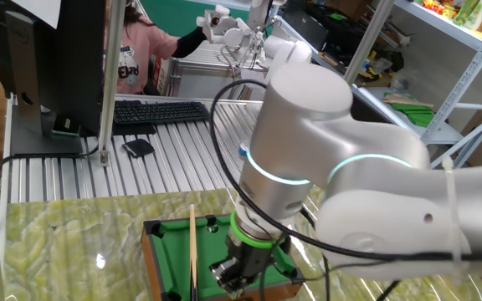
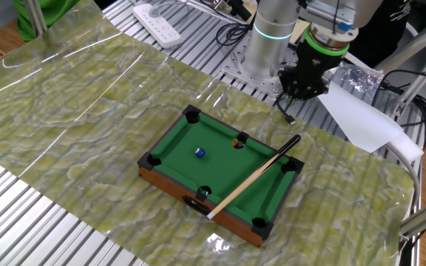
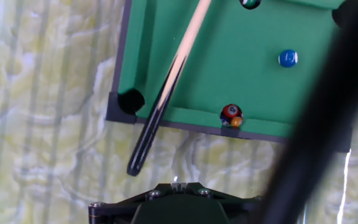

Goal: Hit the pool ball

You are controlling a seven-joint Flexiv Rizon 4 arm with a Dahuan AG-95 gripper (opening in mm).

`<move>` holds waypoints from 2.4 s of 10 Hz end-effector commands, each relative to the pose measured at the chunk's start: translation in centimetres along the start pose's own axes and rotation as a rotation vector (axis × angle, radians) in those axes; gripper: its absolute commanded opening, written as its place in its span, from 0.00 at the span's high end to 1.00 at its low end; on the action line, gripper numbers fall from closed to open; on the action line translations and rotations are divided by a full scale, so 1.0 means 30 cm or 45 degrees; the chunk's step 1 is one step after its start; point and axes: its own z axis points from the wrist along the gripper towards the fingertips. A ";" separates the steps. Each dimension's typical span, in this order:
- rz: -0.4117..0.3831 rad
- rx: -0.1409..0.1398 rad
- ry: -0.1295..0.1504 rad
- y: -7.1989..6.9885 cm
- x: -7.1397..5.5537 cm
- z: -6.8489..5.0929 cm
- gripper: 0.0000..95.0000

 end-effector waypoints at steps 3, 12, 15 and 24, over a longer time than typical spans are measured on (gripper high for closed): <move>-0.004 -0.003 0.011 0.016 -0.013 -0.008 1.00; -0.051 0.000 0.025 0.049 -0.038 -0.019 1.00; -0.036 -0.003 0.023 0.049 -0.038 -0.019 1.00; 0.026 0.002 0.022 0.049 -0.038 -0.019 1.00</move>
